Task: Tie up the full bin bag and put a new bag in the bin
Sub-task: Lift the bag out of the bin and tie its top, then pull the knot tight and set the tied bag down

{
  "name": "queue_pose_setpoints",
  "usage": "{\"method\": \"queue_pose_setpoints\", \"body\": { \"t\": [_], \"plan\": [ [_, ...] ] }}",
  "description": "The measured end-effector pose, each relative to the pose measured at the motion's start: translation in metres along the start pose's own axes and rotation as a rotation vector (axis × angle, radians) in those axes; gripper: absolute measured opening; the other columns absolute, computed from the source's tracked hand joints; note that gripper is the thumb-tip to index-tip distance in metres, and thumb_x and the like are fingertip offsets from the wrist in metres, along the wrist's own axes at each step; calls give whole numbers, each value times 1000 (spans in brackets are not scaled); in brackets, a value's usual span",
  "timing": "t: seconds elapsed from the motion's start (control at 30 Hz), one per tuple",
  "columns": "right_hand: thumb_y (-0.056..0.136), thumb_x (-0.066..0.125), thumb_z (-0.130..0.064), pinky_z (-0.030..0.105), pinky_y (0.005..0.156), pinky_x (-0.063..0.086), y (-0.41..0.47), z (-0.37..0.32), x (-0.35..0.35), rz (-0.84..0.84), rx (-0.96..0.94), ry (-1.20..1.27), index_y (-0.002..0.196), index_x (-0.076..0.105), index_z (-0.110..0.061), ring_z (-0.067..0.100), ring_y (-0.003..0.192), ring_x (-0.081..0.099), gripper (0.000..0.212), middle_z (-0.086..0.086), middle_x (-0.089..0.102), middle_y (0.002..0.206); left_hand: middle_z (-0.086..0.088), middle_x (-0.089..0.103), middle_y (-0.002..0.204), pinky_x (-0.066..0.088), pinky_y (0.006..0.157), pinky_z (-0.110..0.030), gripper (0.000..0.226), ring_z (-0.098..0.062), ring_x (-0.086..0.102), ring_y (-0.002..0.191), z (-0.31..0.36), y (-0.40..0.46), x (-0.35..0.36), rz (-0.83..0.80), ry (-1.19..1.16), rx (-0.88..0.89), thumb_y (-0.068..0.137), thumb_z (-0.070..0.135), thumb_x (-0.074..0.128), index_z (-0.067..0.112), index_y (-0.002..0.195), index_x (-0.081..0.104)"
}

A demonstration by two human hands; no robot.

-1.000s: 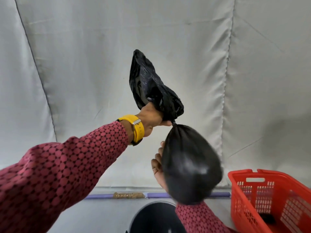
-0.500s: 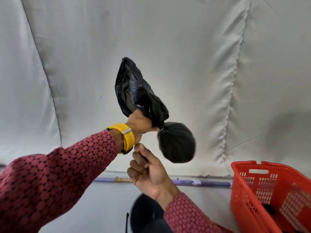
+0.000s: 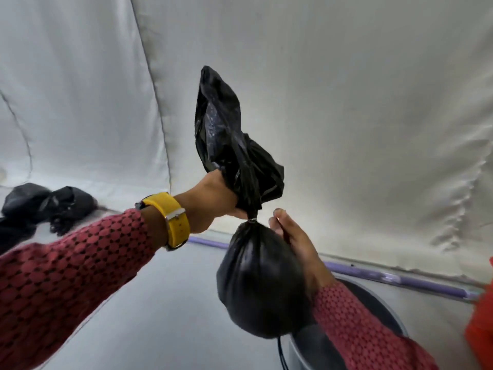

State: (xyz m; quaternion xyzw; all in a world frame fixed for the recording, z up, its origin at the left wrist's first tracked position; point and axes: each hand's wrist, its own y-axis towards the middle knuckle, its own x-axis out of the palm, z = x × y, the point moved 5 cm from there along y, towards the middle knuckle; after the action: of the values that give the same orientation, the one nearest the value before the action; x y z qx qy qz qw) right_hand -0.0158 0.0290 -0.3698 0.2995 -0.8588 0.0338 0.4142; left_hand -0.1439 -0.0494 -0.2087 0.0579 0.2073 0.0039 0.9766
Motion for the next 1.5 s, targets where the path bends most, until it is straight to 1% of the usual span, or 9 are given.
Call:
{"method": "queue_pose_setpoints", "body": {
  "t": [0.13,0.37,0.5,0.73,0.9,1.07,1.17,1.3,1.5],
  "plan": [
    [87,67,-32,20,52,42,14,20,11,2,48,-226,86,70,-19,9,55,52,14,-2,61,67,-12,60,104,53,96,-56,25,-38,62,103,-56,-9,-22,-12,124,-125,88,-14,54,11,92,56],
    [97,56,-13,27,66,57,16,82,23,250,332,-654,103,74,-6,19,76,69,21,13,79,99,-12,57,75,53,63,-24,10,-26,53,69,-143,-4,-32,173,-62,-468,87,-4,60,3,80,60],
    [101,53,-13,25,64,58,14,66,54,318,405,-740,112,70,-3,18,79,69,23,14,77,103,-20,74,105,58,90,-46,22,-37,68,96,-137,-4,-37,222,-35,-592,81,14,71,7,102,71],
    [98,57,-16,28,65,57,-28,-56,66,495,347,-748,95,75,-20,12,73,68,18,-1,77,86,10,73,89,56,70,-25,6,-11,70,82,-31,18,18,39,89,-423,86,29,65,33,83,69],
    [92,63,-9,27,62,55,-149,-190,-14,881,285,-803,85,75,-19,9,64,66,18,-1,75,76,1,74,92,60,76,-32,8,-22,69,83,33,24,151,-262,146,-373,90,21,63,25,89,71],
    [86,64,-17,38,89,53,-343,-310,-141,1382,626,-1438,100,77,-17,29,100,69,19,9,77,103,3,70,80,47,53,-10,7,-11,62,65,69,19,321,-498,124,-331,91,19,64,22,88,70],
    [82,68,-38,40,94,49,-437,-318,-198,1327,1049,-1493,118,66,-20,34,113,64,41,11,70,119,0,71,86,50,71,-25,10,-20,64,73,68,6,404,-533,102,-382,90,19,65,25,83,70],
    [76,70,-39,47,112,31,-509,-291,-255,975,1573,-1618,144,36,-19,38,134,45,79,21,38,151,13,70,87,44,60,-20,15,-15,68,77,57,-11,478,-553,106,-471,90,25,64,33,78,68],
    [87,55,-12,44,96,49,-521,-288,-305,798,1540,-1476,136,49,-16,37,121,58,50,15,59,134,1,74,100,58,85,-40,8,-21,70,90,59,-7,533,-586,159,-508,91,22,64,22,90,72]
  ]
}}
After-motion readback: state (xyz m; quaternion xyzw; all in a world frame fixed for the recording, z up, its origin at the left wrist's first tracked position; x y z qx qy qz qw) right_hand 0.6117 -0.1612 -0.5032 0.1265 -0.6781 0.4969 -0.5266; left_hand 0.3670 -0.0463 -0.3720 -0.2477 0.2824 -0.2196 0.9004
